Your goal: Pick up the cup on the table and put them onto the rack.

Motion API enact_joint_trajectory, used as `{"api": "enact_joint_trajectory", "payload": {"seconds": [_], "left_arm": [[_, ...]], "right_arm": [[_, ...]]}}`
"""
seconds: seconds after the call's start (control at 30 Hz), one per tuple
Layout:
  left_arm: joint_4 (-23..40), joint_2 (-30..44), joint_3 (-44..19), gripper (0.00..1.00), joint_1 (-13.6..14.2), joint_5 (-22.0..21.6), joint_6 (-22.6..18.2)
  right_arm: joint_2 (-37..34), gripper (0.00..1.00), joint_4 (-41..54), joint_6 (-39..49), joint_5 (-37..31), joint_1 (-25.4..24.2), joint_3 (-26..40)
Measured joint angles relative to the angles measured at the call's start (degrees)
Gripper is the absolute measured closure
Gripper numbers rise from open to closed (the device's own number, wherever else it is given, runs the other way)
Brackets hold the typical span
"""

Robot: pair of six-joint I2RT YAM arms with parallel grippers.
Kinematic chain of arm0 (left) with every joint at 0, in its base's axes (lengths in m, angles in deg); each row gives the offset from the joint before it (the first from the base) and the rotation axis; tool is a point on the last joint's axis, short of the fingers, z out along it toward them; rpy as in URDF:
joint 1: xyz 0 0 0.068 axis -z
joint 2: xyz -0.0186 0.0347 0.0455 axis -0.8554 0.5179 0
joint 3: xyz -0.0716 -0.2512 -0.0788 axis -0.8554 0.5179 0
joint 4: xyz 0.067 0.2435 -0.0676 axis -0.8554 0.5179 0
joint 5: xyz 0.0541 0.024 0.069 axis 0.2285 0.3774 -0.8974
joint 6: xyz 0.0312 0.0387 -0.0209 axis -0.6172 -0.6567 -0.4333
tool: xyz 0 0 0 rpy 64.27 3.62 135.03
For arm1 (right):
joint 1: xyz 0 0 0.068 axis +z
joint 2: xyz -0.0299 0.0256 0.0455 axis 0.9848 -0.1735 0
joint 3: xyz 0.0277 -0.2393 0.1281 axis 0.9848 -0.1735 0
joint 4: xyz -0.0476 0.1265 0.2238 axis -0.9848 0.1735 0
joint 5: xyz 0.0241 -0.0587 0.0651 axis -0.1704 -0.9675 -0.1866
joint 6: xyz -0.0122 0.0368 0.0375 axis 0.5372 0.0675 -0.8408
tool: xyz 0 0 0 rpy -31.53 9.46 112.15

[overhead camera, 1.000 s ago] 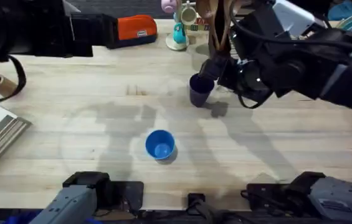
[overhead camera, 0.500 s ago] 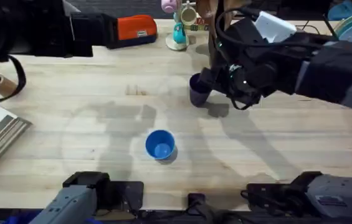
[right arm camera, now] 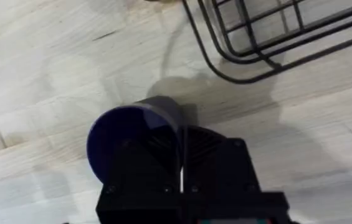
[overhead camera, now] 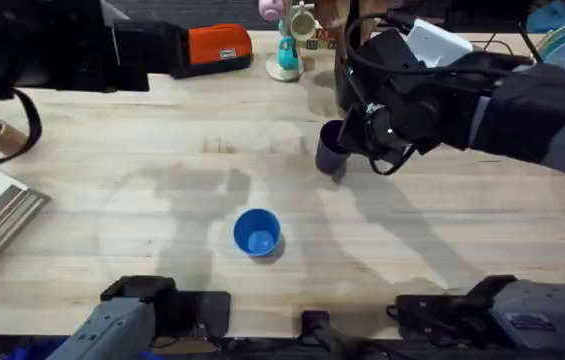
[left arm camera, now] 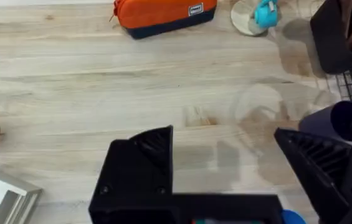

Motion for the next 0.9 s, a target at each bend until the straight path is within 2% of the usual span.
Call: {"api": "enact_joint_trajectory", "payload": {"seconds": [0.17, 0.37, 0.6, 0.73, 0.9], "left_arm": [[0.0, -0.01, 0.0, 0.007, 0.0, 0.0, 0.0], [0.0, 0.0, 0.0, 0.008, 0.0, 0.0, 0.0], [0.0, -0.01, 0.0, 0.007, 0.0, 0.0, 0.0], [0.0, -0.01, 0.0, 0.007, 0.0, 0.0, 0.0], [0.0, -0.01, 0.0, 0.007, 0.0, 0.0, 0.0]], "right_arm": [[0.86, 0.969, 0.33, 1.49, 0.17, 0.0, 0.0], [7.62, 0.969, 1.93, 4.7, 0.61, 0.0, 0.63], [13.49, 0.969, 4.89, 12.28, 0.66, -0.52, 7.49], [13.82, 0.969, 6.53, 16.98, 0.85, -3.57, 11.5], [13.81, 0.969, 7.07, 22.59, 0.83, -9.74, 14.72]]}}
